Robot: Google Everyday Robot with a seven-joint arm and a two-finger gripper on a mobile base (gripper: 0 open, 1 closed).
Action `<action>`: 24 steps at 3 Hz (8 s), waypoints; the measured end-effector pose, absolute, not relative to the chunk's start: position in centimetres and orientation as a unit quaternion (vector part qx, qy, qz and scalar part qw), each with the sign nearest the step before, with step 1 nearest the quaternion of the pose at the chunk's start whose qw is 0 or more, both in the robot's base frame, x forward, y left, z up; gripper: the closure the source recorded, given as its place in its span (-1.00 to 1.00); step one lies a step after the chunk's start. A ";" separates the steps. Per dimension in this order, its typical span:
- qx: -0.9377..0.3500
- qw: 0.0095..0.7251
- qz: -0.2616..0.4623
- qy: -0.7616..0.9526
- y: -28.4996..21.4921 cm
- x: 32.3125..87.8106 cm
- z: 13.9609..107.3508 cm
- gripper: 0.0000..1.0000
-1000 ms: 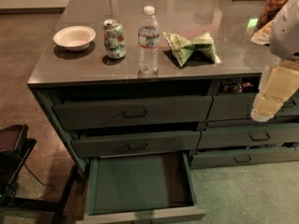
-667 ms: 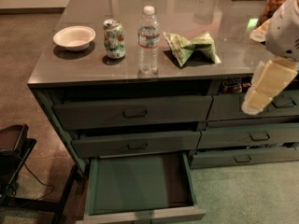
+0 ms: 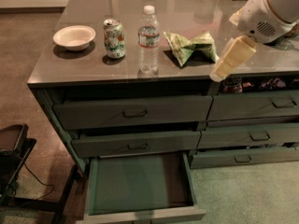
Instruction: Place water bottle into bottom drawer
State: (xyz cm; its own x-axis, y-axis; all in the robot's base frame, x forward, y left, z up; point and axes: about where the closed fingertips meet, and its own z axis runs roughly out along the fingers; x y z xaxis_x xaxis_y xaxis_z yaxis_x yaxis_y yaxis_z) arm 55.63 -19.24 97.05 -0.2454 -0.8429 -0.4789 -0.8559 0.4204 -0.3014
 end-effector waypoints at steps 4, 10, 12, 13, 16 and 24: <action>-0.537 0.376 0.097 0.749 -12.2 64.7 96.6 -1.00; -0.545 0.440 0.220 0.679 0.6 70.0 94.5 -1.00; -0.545 0.440 0.220 0.679 0.7 70.0 94.5 -0.16; -0.545 0.440 0.220 0.679 0.7 70.0 94.5 0.31; -0.588 0.450 0.281 0.611 -0.5 61.1 98.3 1.00; -0.535 0.500 0.356 0.581 -2.4 45.6 86.2 1.00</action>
Offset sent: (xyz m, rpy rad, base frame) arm 0.1193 0.0916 0.0080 0.3061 -0.0780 0.1318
